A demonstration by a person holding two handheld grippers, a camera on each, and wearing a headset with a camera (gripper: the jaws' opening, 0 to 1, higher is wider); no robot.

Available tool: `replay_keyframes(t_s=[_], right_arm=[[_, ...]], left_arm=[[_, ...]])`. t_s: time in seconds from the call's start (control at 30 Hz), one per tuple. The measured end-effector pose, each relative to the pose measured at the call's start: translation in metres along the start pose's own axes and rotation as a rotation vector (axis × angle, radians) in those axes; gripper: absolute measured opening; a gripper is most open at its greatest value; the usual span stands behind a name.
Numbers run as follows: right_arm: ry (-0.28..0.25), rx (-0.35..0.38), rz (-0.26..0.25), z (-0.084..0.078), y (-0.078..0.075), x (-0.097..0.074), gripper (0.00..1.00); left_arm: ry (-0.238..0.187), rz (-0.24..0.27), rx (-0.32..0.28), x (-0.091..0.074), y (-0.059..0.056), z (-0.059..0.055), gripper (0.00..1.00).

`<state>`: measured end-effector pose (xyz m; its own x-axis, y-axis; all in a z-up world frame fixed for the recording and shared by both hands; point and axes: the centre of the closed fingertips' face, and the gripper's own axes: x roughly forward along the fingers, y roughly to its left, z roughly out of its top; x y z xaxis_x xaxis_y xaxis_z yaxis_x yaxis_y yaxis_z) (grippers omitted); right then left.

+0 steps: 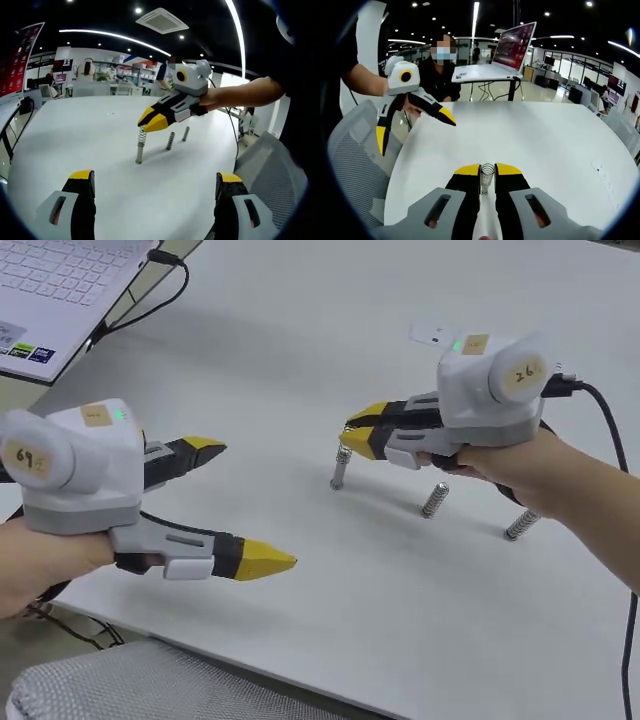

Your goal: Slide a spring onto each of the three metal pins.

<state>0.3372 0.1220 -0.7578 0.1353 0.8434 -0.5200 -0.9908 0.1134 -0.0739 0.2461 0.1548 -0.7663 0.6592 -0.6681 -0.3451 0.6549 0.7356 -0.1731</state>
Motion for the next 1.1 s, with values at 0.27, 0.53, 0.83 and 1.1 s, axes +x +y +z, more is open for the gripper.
replay_keyframes(t_s=[0.27,0.53,0.83,1.1], right_arm=[[0.012,0.003,0.003,-0.005,0.001,0.002,0.08],[0.036,0.002,0.0,-0.012,0.001,0.008,0.08],[0.056,-0.004,0.001,-0.018,0.002,0.013,0.08],[0.075,-0.002,0.001,-0.026,0.003,0.016,0.08]], left_arm=[[0.003,0.002,-0.003,-0.001,0.0,-0.002,0.98],[0.0,0.005,-0.006,-0.003,0.001,-0.003,0.98],[-0.003,0.009,-0.006,-0.003,0.001,-0.002,0.98],[0.0,0.005,-0.008,-0.002,0.0,-0.004,0.98]])
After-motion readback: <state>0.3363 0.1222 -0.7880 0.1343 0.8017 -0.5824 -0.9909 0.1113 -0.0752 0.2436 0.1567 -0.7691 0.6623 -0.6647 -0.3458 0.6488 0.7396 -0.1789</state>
